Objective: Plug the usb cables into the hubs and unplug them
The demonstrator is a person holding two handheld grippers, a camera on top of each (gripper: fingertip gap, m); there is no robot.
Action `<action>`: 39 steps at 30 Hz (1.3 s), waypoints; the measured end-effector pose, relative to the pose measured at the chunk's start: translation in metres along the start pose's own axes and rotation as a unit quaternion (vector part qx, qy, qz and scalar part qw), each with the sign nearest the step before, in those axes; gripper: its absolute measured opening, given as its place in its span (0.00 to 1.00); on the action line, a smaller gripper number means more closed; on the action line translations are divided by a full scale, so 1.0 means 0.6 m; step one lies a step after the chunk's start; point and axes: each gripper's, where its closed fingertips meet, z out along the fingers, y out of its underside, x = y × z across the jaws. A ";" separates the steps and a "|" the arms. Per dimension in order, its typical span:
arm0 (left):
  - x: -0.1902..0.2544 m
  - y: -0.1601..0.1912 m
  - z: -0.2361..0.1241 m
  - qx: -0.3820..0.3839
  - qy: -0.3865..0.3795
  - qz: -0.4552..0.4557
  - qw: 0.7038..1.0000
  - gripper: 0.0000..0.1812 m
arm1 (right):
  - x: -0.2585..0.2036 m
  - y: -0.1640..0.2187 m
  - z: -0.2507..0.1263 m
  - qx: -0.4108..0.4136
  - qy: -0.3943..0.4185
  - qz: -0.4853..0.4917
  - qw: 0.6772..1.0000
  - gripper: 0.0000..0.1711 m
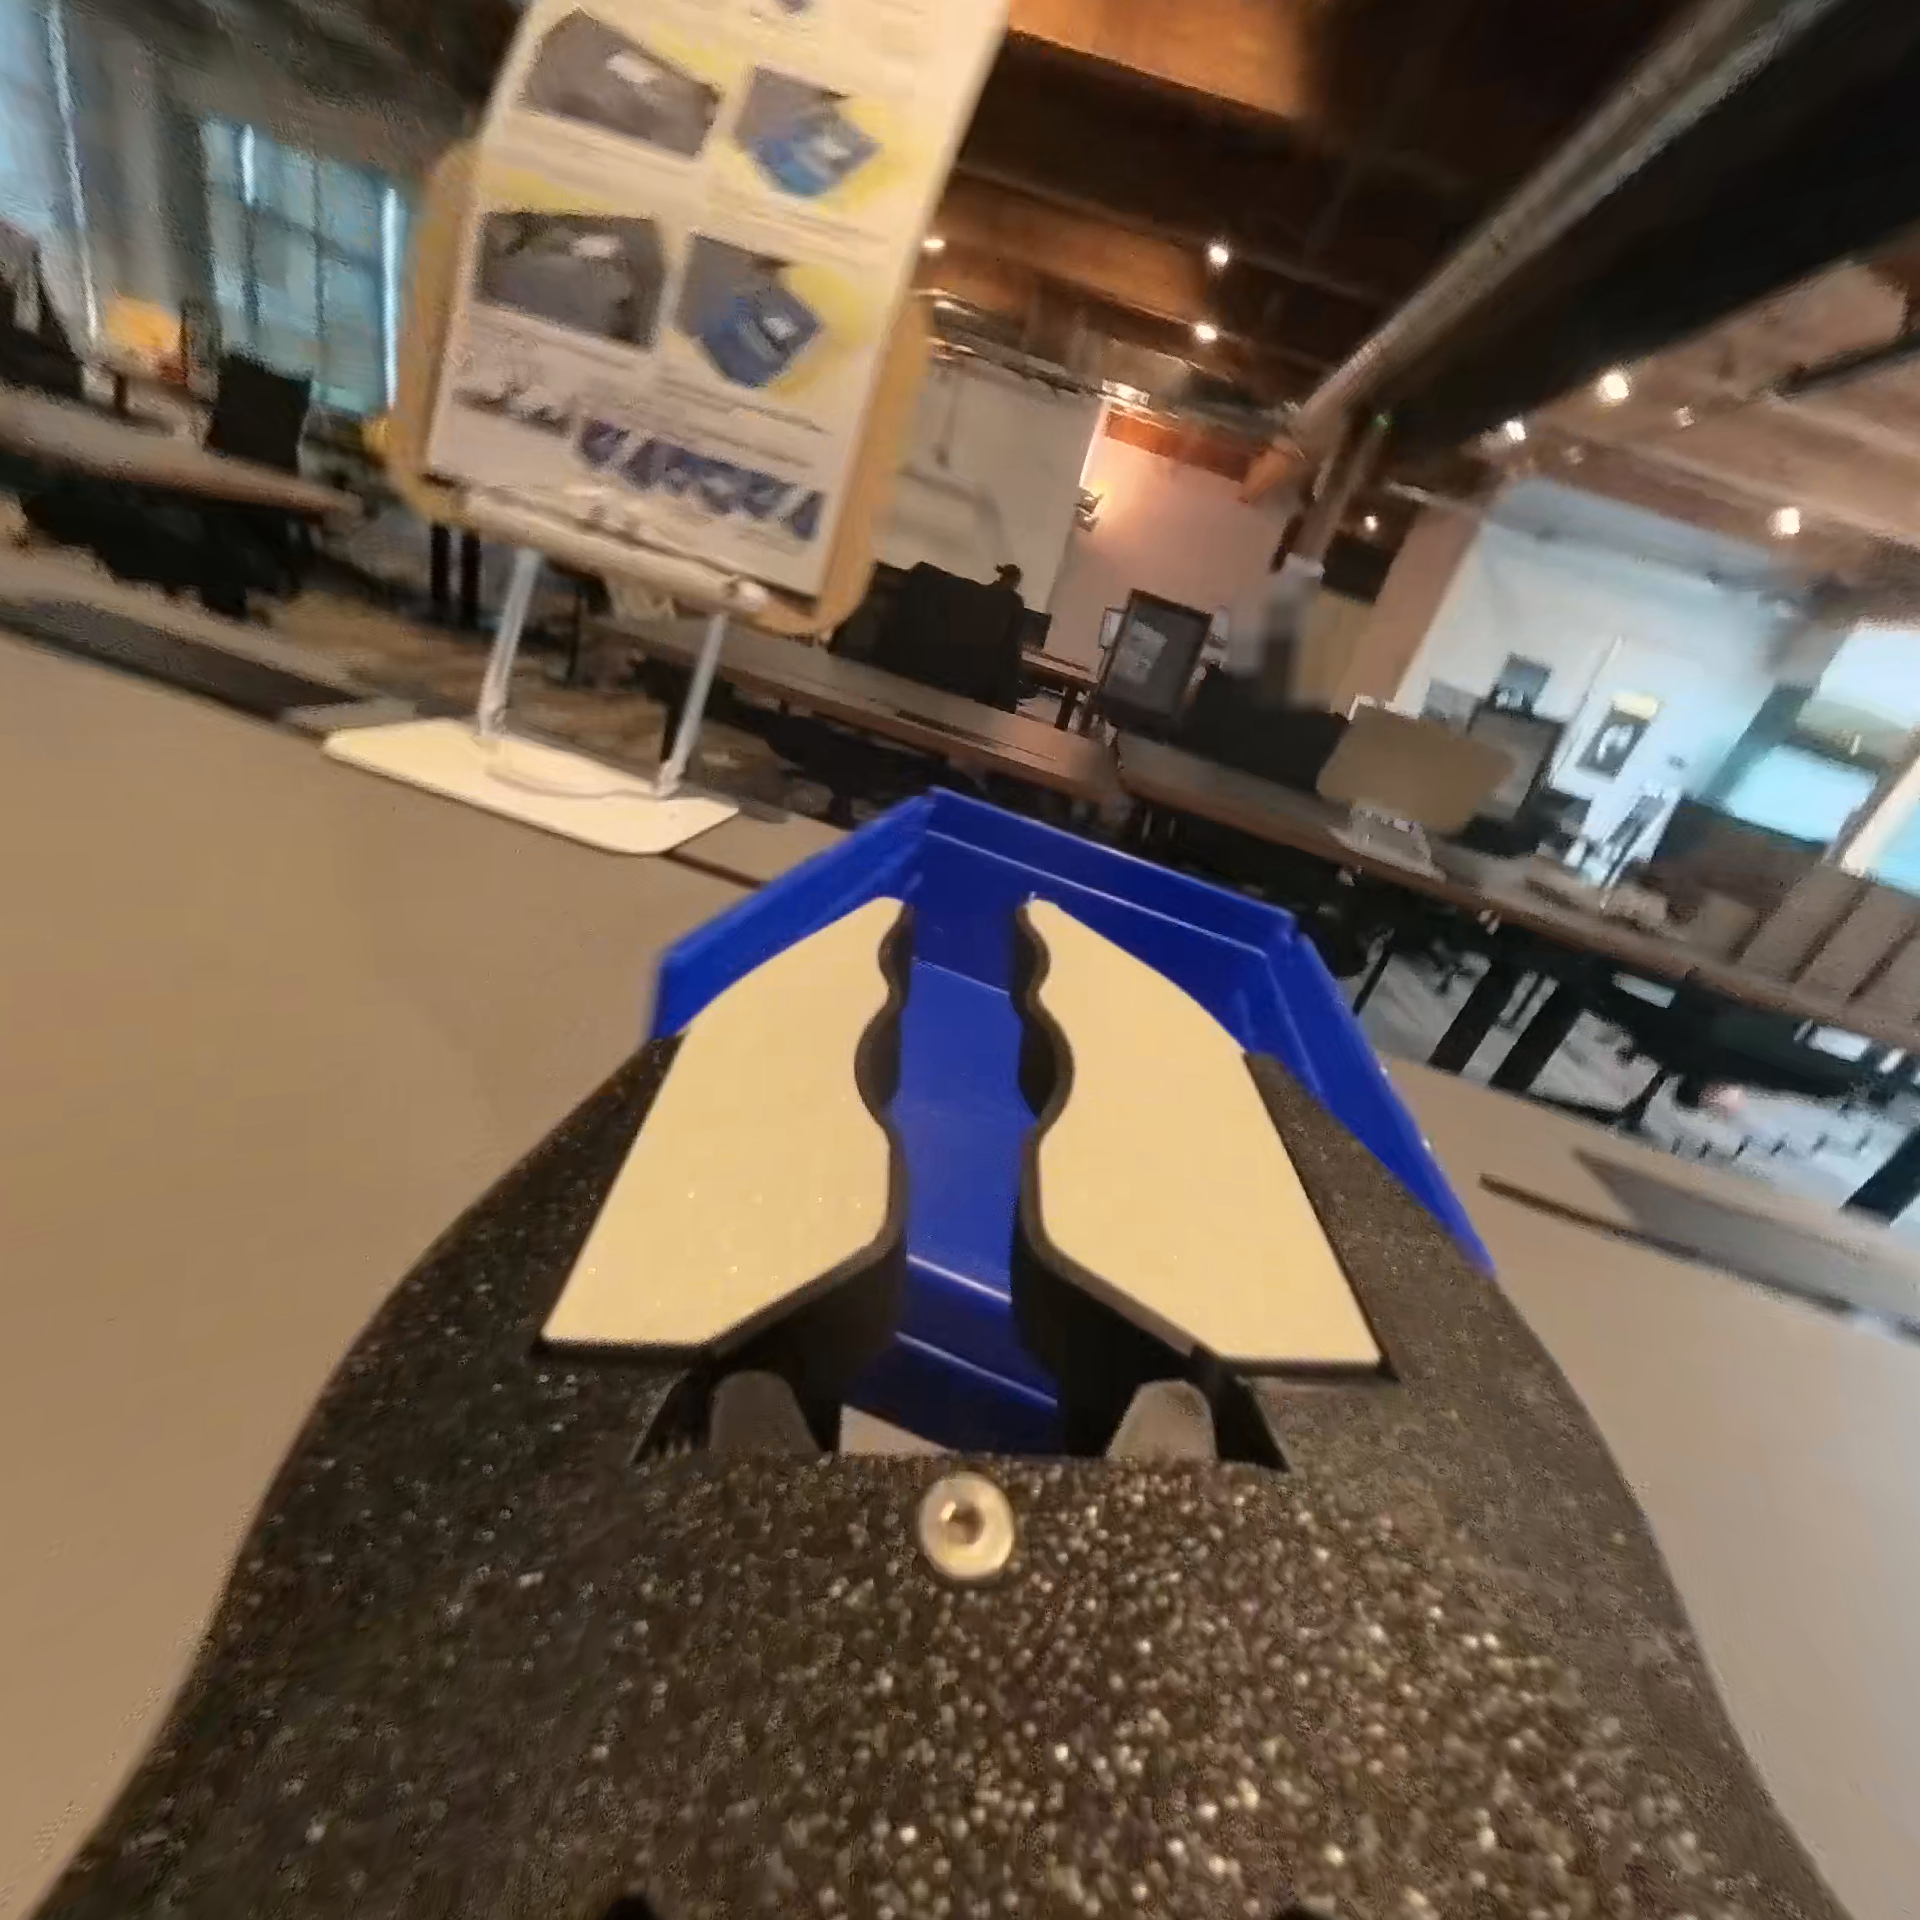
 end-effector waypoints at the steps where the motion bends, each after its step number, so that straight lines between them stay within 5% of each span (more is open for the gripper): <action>1: 0.000 -0.001 -0.001 0.003 0.004 -0.004 1.000 0.13 | -0.031 -0.005 0.004 -0.001 -0.007 -0.035 0.999 0.10; 4: 0.000 -0.004 -0.008 0.014 0.018 -0.018 1.000 0.14 | -0.114 -0.015 0.014 0.006 -0.043 -0.079 0.996 0.10; 11: -0.057 -0.022 -0.066 0.053 -0.011 -0.009 0.999 0.16 | -0.262 0.007 0.010 -0.043 -0.175 0.001 0.984 0.10; 16: -0.164 -0.074 -0.193 0.193 -0.080 -0.057 0.976 0.13 | -0.285 0.016 0.004 -0.059 -0.190 0.024 0.980 0.09; 20: -0.293 -0.043 -0.257 0.218 -0.115 -0.120 0.962 0.13 | -0.274 0.021 0.004 -0.064 -0.172 0.037 0.982 0.09; 27: -0.495 0.148 -0.266 0.057 -0.190 -0.241 0.950 0.16 | -0.271 0.024 0.003 -0.069 -0.142 0.005 0.987 0.08; 31: -0.490 0.252 -0.231 -0.086 -0.168 -0.245 0.951 0.19 | -0.289 0.033 0.004 -0.085 -0.147 -0.045 0.985 0.08; 39: -0.452 0.340 -0.174 -0.280 -0.052 -0.185 0.941 0.19 | -0.342 0.064 0.000 -0.116 -0.183 -0.179 0.960 0.07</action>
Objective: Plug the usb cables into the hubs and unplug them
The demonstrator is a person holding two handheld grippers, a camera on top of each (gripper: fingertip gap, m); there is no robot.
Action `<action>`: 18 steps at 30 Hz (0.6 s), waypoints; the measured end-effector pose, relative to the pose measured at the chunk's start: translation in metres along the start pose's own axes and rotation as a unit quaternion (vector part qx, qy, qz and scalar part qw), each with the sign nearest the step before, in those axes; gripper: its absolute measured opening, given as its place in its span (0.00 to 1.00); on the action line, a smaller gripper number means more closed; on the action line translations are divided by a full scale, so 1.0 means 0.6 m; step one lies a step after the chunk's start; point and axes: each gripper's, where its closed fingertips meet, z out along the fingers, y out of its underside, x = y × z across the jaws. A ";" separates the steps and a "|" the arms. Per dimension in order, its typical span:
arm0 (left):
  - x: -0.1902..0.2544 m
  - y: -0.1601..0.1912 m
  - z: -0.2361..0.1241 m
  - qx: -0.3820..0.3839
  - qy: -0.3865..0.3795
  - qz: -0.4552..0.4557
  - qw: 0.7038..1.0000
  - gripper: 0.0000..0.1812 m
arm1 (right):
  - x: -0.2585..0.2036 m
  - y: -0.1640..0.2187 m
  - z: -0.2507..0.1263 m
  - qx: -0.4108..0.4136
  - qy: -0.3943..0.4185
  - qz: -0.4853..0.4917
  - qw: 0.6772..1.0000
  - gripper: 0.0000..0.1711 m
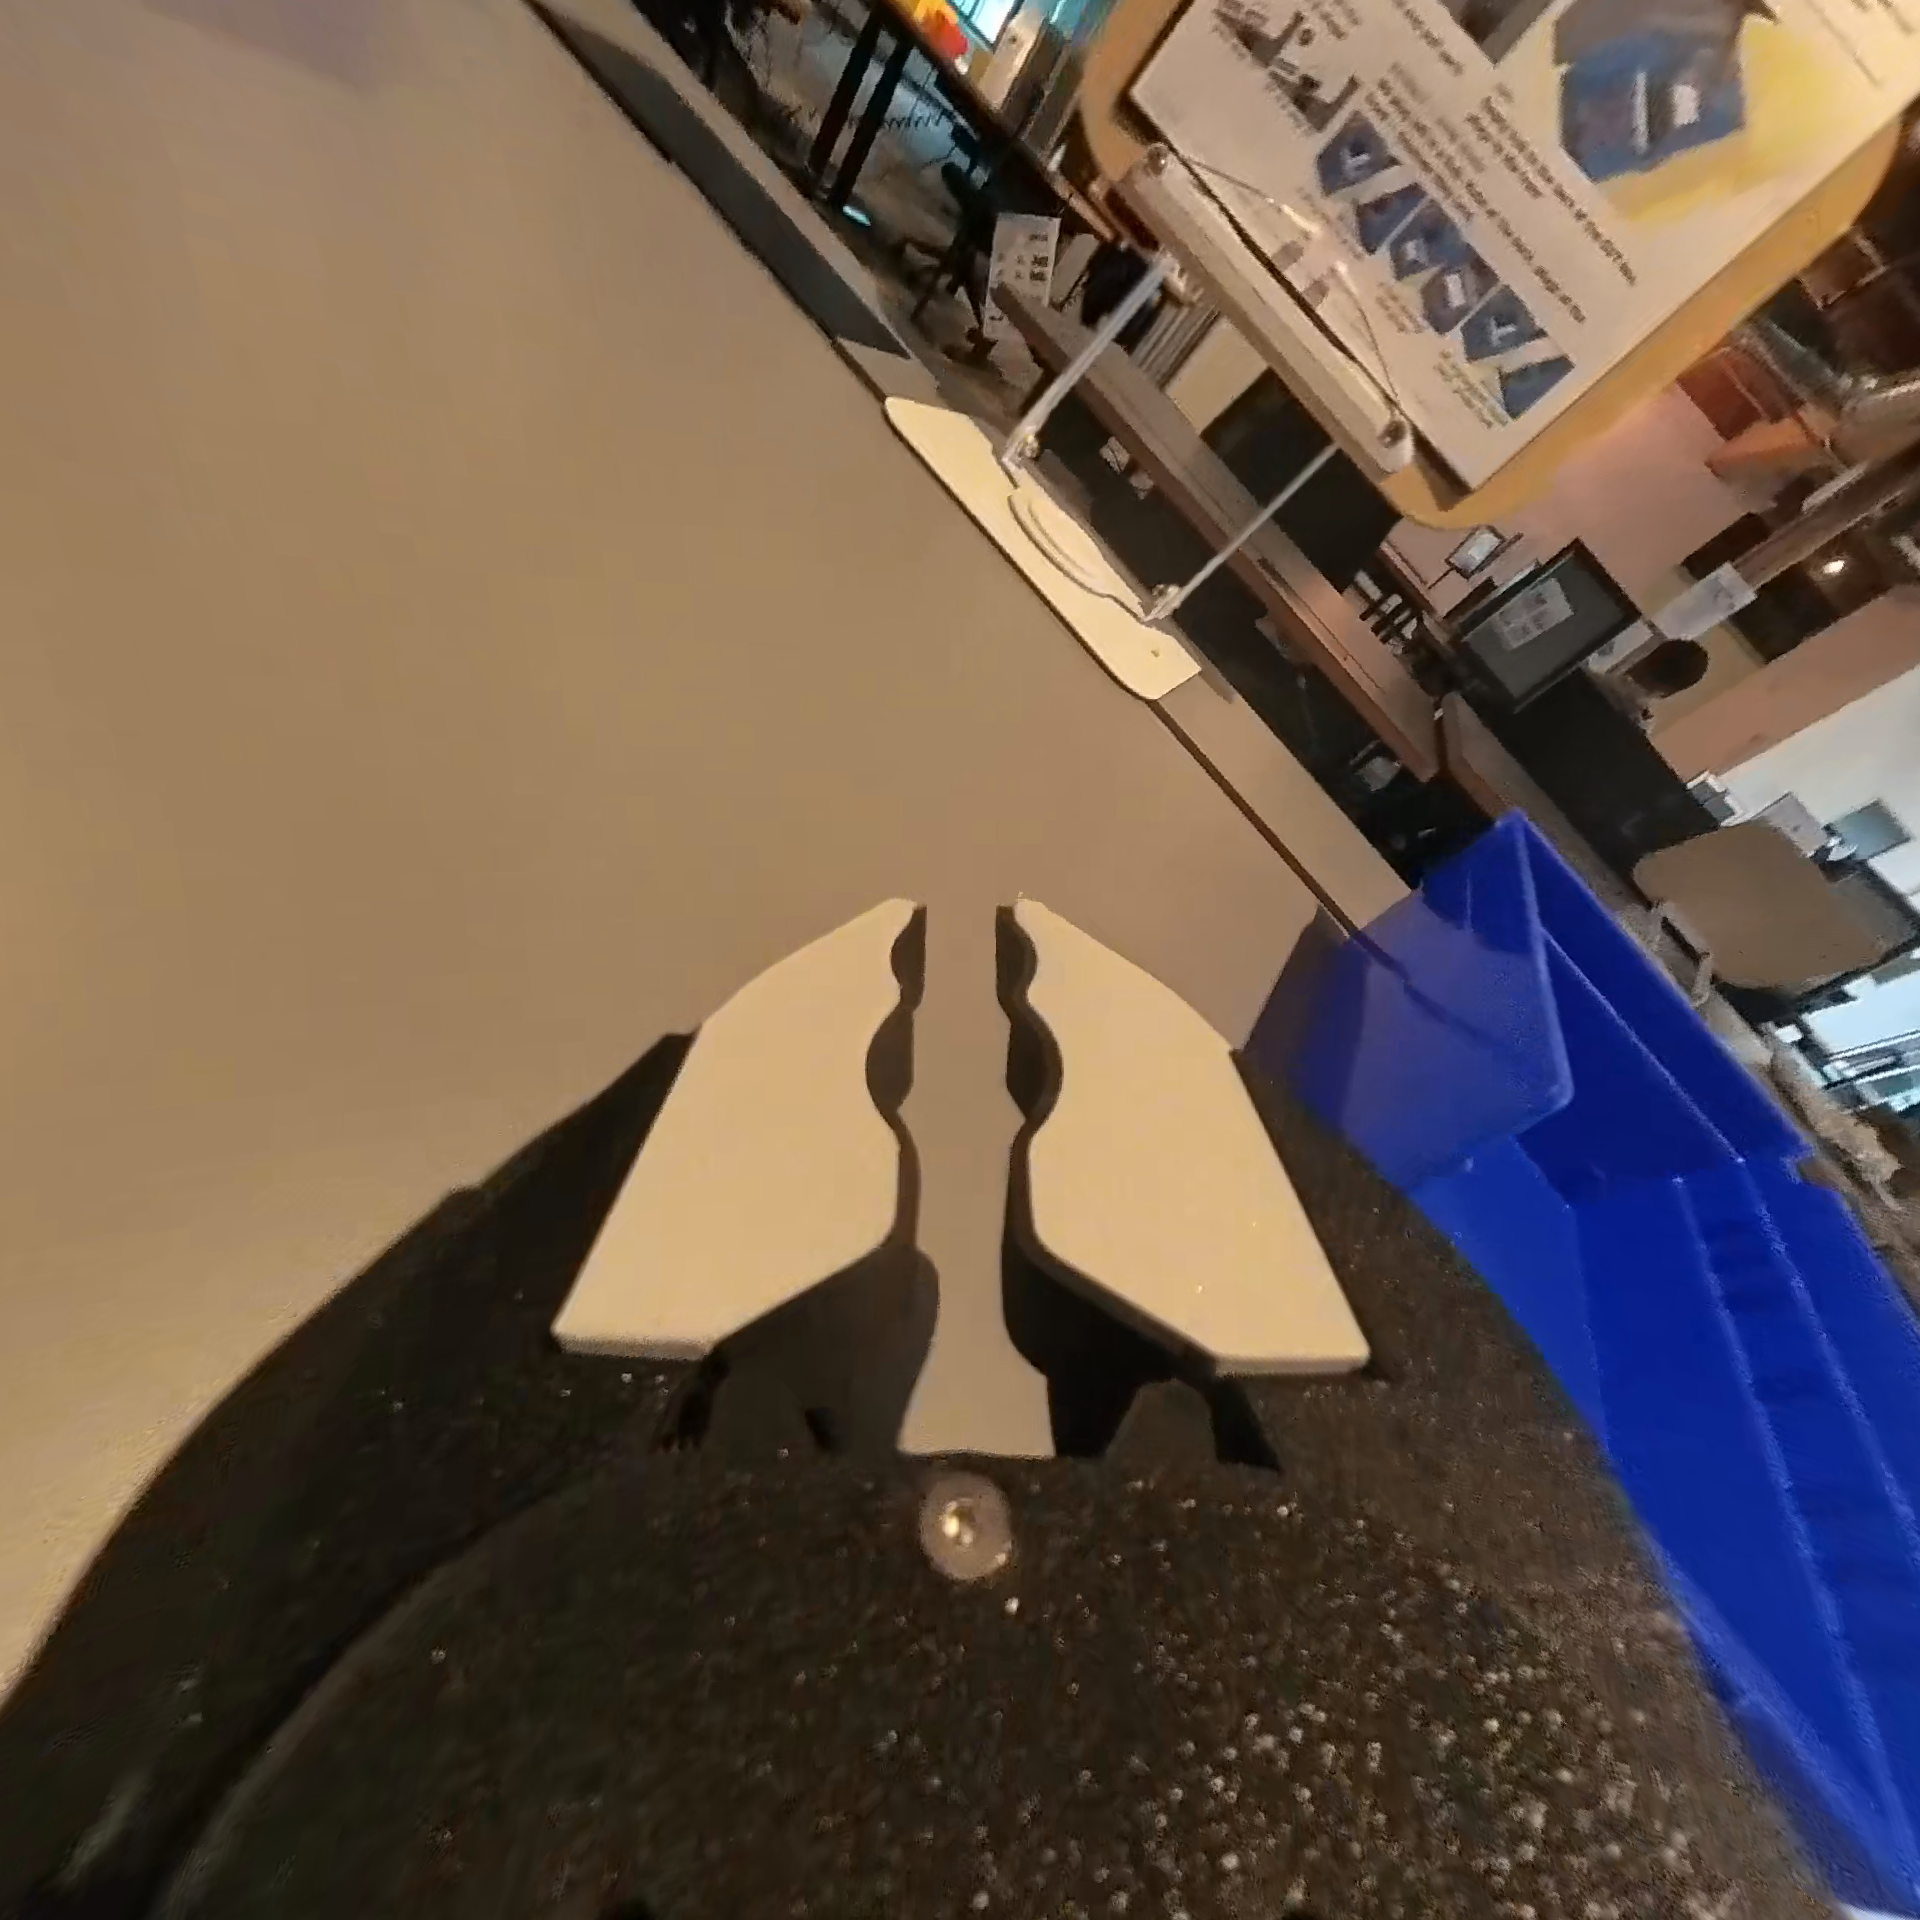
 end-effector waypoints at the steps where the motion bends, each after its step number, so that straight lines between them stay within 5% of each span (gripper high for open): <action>1: -0.013 -0.001 0.003 -0.010 -0.011 -0.003 1.000 0.20 | -0.002 0.000 0.000 -0.001 0.000 -0.007 1.000 0.07; 7: -0.088 -0.086 -0.018 0.117 -0.018 -0.144 0.982 0.18 | 0.001 -0.003 -0.003 0.007 0.001 0.004 1.000 0.07; 18: -0.021 -0.002 0.068 -0.017 -0.001 -0.050 0.999 0.18 | -0.001 -0.002 -0.011 0.009 0.001 0.001 1.000 0.07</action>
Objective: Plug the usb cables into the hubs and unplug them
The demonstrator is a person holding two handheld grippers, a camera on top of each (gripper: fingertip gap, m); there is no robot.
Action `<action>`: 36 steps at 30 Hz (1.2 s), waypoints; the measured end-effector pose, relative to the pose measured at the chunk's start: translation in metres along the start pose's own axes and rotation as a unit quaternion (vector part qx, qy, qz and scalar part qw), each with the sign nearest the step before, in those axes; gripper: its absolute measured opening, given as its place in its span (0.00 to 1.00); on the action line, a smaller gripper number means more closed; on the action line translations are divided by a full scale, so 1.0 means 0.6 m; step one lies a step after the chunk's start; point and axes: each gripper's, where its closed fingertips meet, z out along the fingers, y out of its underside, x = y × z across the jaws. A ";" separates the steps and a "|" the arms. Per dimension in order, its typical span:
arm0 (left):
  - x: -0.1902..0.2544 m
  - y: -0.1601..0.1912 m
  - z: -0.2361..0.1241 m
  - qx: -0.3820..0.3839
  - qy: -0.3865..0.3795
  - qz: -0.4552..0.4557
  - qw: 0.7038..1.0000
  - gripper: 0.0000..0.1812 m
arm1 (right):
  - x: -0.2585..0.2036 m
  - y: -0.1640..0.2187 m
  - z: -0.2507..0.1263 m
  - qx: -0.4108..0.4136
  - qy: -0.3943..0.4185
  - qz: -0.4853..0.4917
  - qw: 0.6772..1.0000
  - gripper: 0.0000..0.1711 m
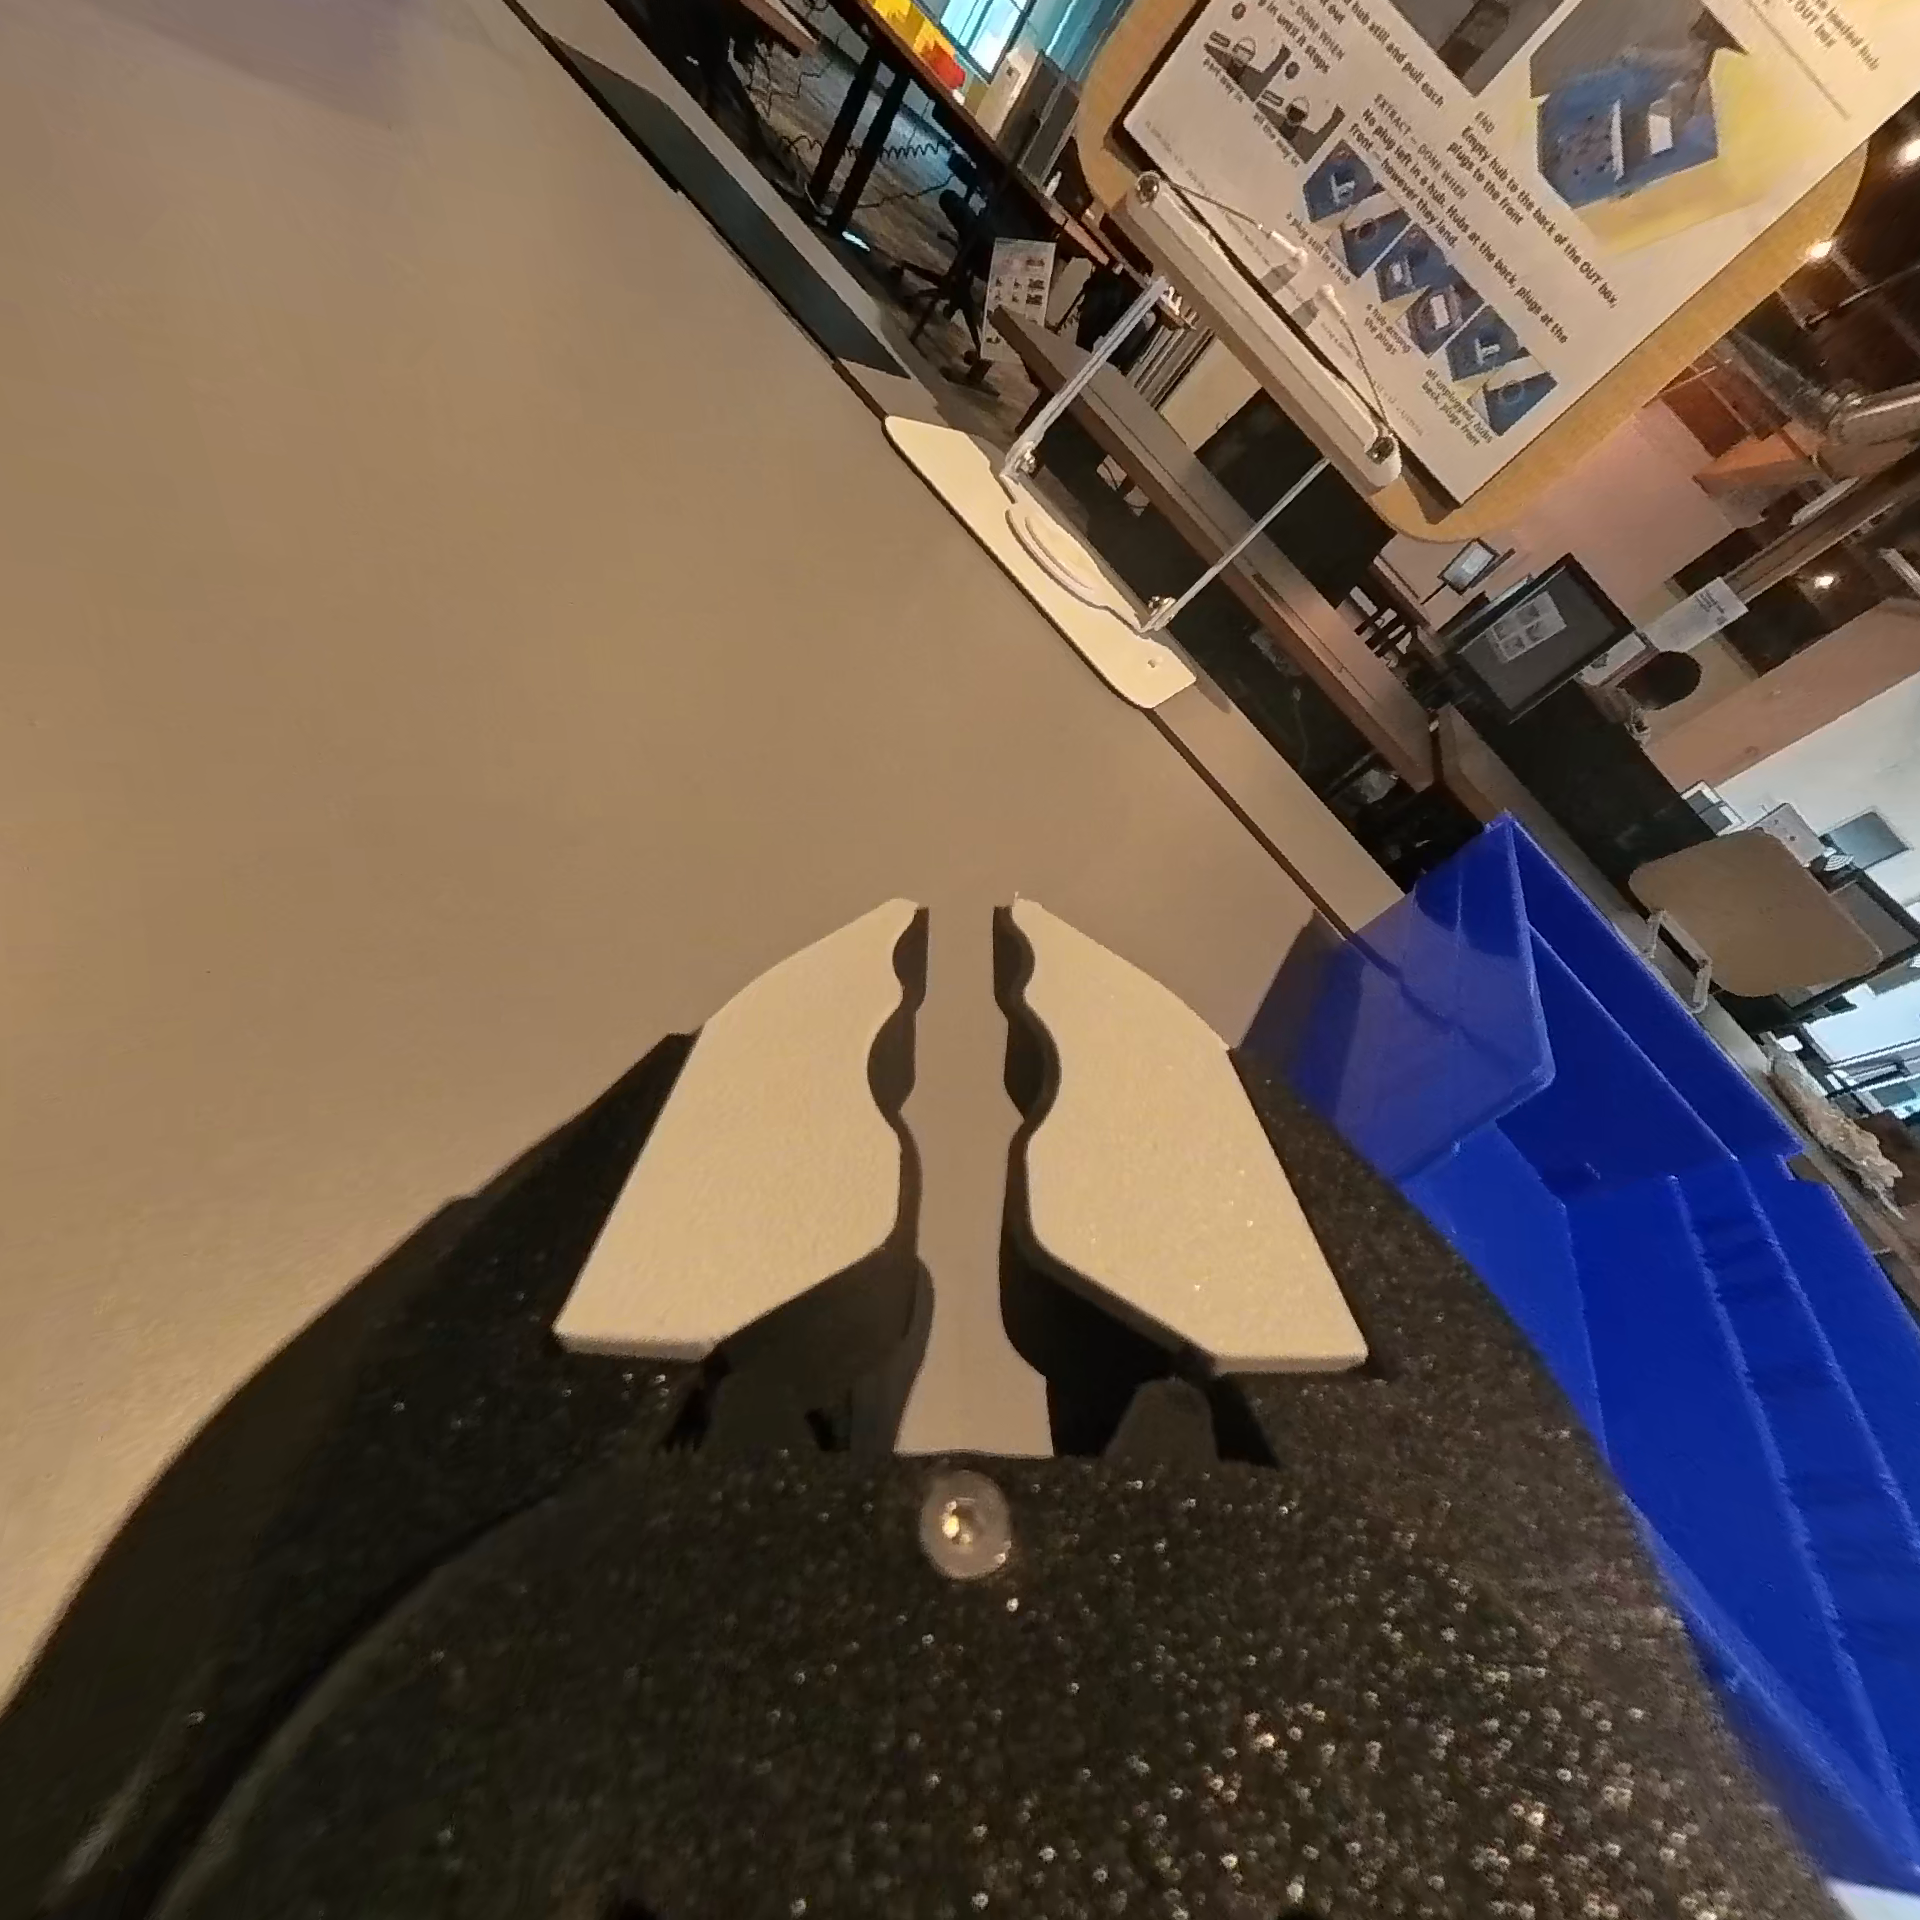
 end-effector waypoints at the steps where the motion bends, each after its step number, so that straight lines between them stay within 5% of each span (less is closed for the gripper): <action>1: 0.002 0.009 0.007 -0.019 -0.005 0.013 1.000 0.18 | 0.000 0.000 -0.001 0.000 0.001 0.000 1.000 0.07; 5: 0.000 0.039 0.037 -0.081 -0.019 0.038 0.996 0.10 | 0.001 0.000 -0.002 0.002 0.000 0.002 1.000 0.07; 12: -0.012 0.012 0.013 -0.020 -0.008 0.005 1.000 0.02 | 0.000 -0.001 -0.003 0.004 0.000 0.002 1.000 0.07; 21: -0.078 -0.076 -0.166 0.192 -0.097 -0.061 0.975 0.01 | 0.000 -0.001 -0.003 0.004 0.001 -0.001 1.000 0.07; 28: -0.051 -0.156 -0.423 0.459 -0.142 -0.047 0.876 0.02 | -0.001 0.001 -0.002 0.001 0.001 -0.005 1.000 0.07; 32: 0.085 -0.192 -0.572 0.604 -0.002 0.005 0.797 0.02 | -0.001 0.001 -0.002 0.000 0.001 -0.005 1.000 0.07; 36: 0.281 -0.206 -0.633 0.653 0.209 0.067 0.725 0.01 | 0.000 -0.001 -0.003 0.004 0.001 -0.003 1.000 0.07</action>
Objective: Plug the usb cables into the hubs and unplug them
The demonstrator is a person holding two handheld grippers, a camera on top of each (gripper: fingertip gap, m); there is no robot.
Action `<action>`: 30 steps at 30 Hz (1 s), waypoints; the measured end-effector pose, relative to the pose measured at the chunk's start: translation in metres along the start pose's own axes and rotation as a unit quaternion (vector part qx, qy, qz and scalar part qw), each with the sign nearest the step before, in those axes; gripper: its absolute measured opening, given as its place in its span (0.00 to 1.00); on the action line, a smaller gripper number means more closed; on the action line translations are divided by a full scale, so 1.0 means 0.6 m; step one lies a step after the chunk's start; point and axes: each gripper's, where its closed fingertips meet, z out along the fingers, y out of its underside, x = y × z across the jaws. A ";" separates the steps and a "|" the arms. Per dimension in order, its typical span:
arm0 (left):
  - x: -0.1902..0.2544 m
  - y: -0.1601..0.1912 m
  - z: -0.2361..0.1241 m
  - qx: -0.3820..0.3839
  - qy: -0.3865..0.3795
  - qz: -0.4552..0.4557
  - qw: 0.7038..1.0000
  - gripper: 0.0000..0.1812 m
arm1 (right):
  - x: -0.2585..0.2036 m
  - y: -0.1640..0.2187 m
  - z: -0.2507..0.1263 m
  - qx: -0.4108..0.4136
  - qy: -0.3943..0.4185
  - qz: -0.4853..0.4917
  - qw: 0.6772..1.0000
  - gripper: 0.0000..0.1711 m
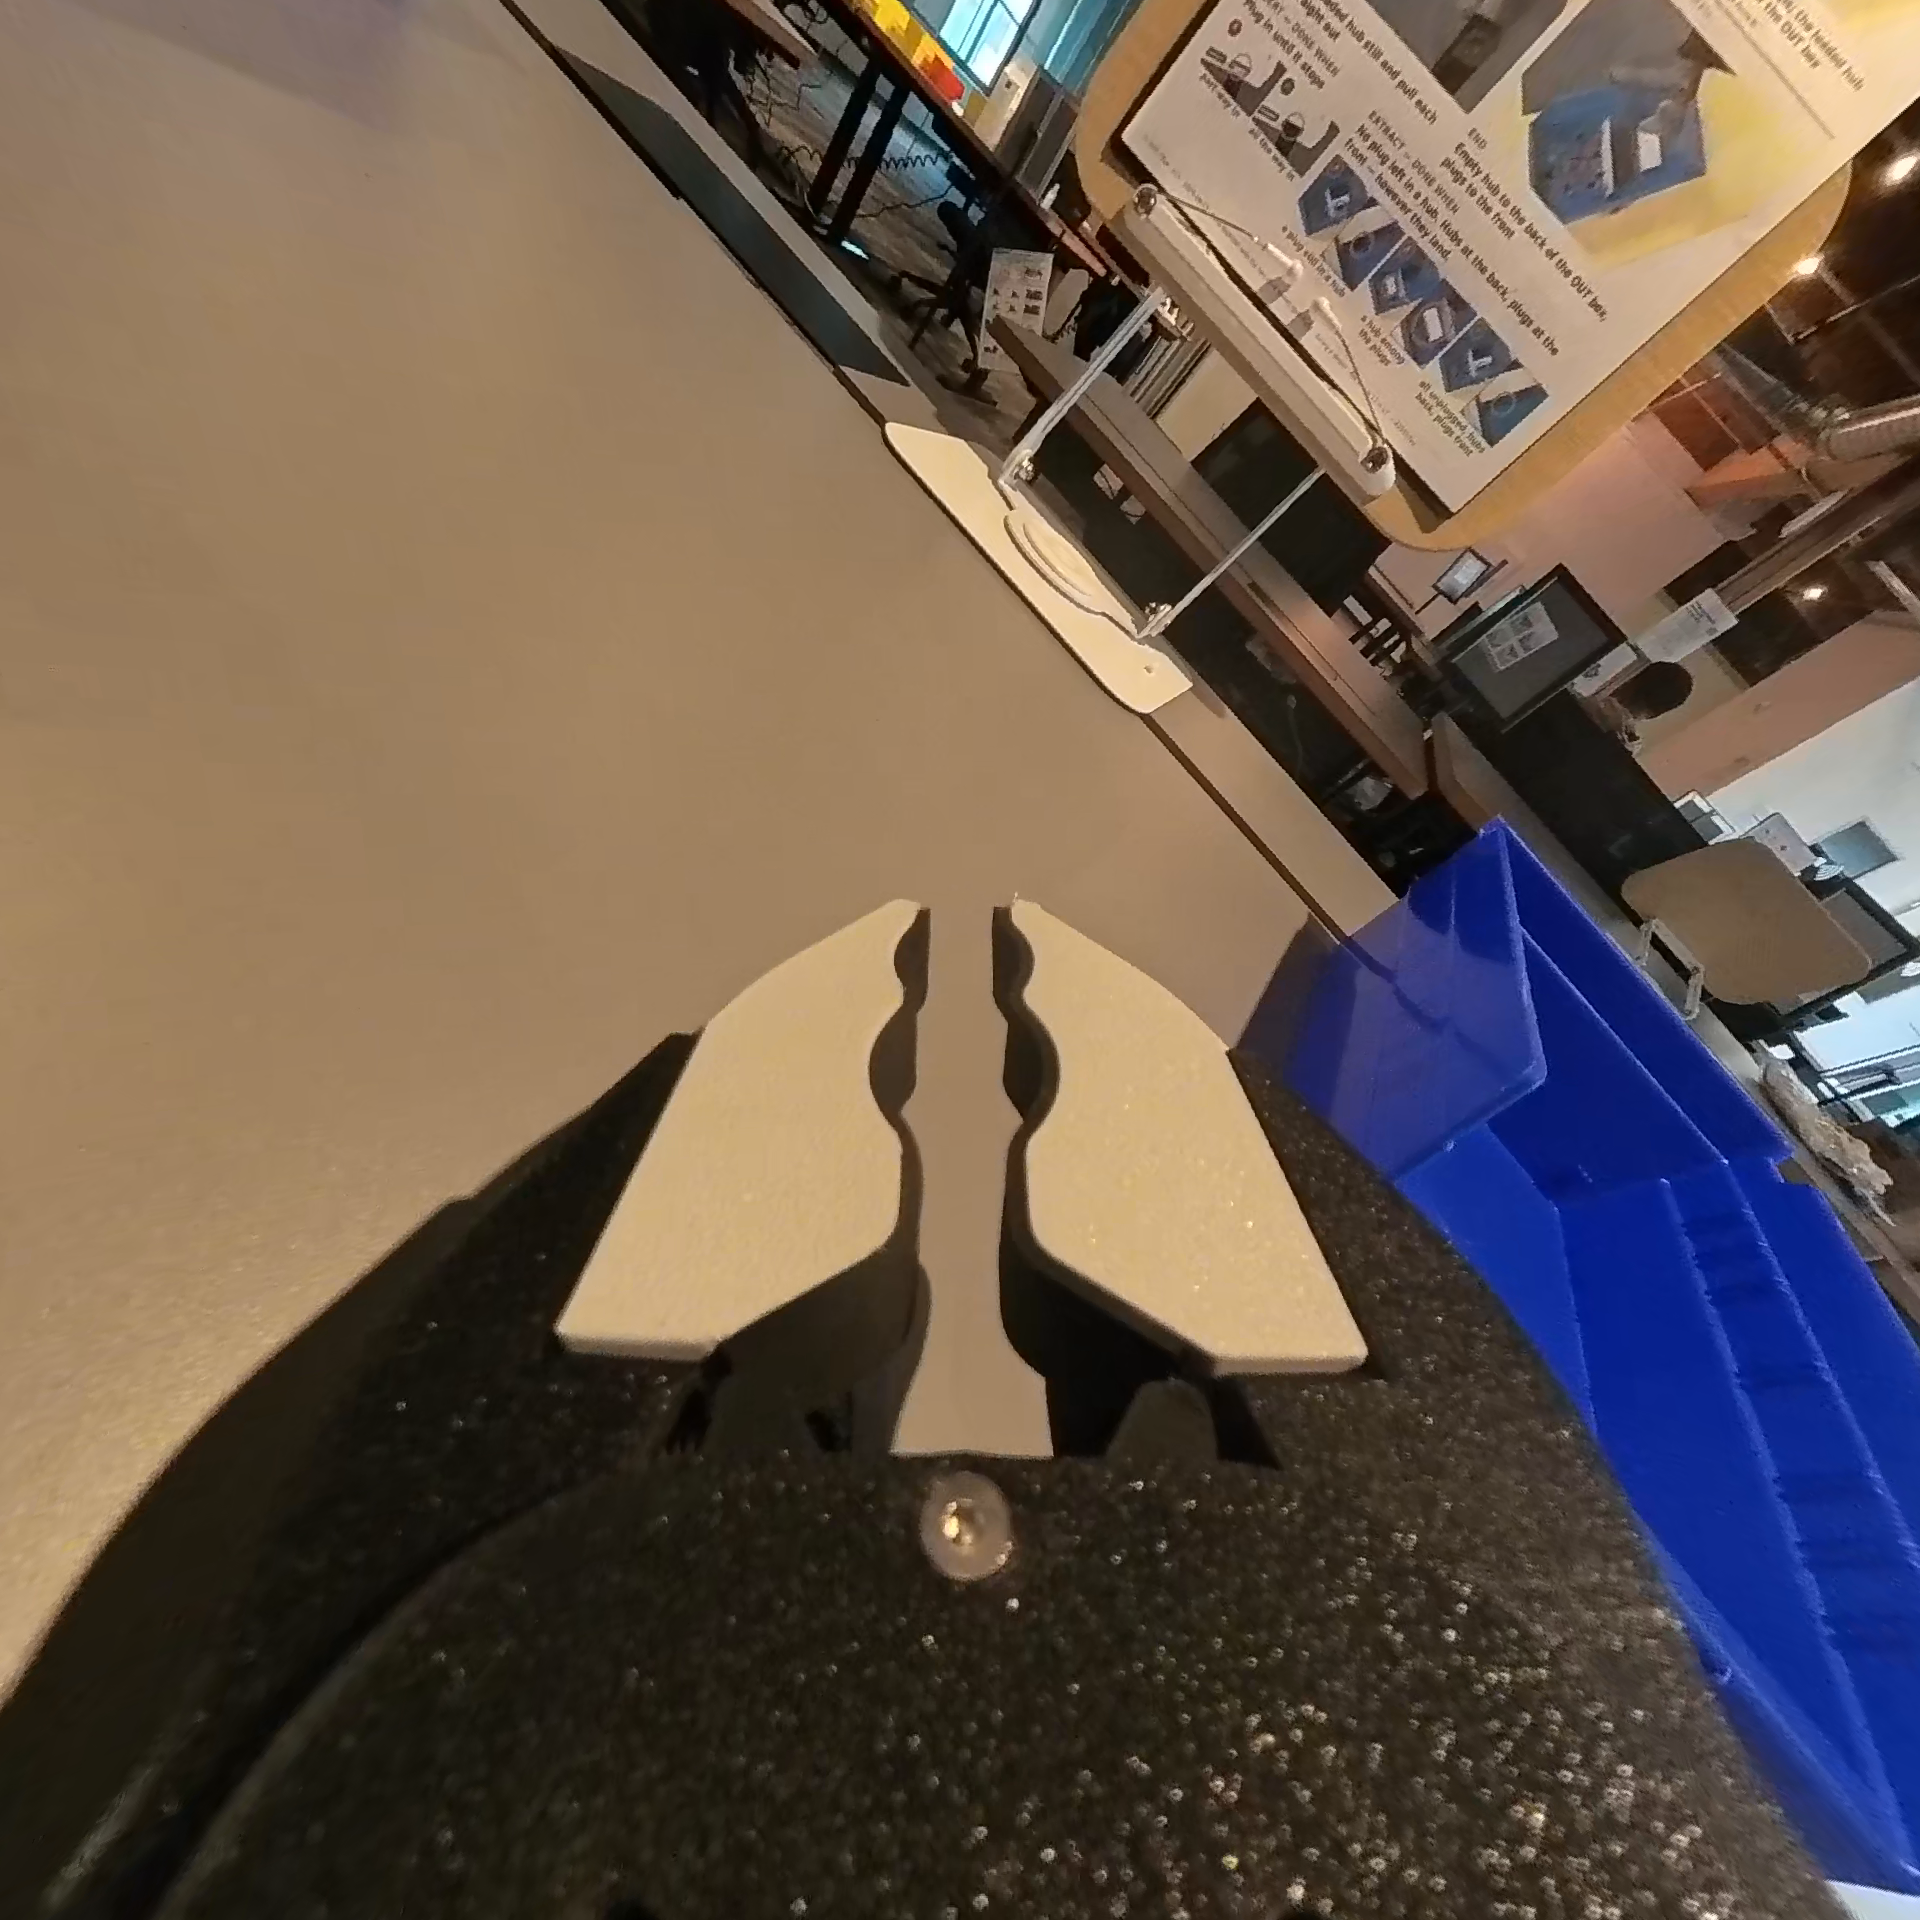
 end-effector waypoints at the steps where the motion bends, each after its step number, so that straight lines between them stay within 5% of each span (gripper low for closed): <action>1: 0.047 0.008 0.021 0.008 0.049 -0.030 0.998 0.01 | 0.000 0.000 0.000 0.001 0.000 0.000 1.000 0.07; 7: 0.283 0.112 0.106 -0.024 0.234 -0.231 0.944 0.01 | 0.004 -0.002 -0.004 0.007 0.000 0.009 1.000 0.06; 13: 0.419 0.289 0.132 -0.169 0.284 -0.244 0.912 0.01 | 0.013 0.002 -0.008 0.002 0.010 0.018 1.000 0.06; 22: 0.426 0.443 0.120 -0.292 0.253 -0.138 0.912 0.02 | -0.018 0.001 0.003 -0.019 -0.008 -0.049 0.999 0.04; 30: 0.446 0.490 0.096 -0.350 0.272 -0.082 0.892 0.02 | -0.043 -0.006 0.010 -0.027 -0.025 -0.081 0.996 0.03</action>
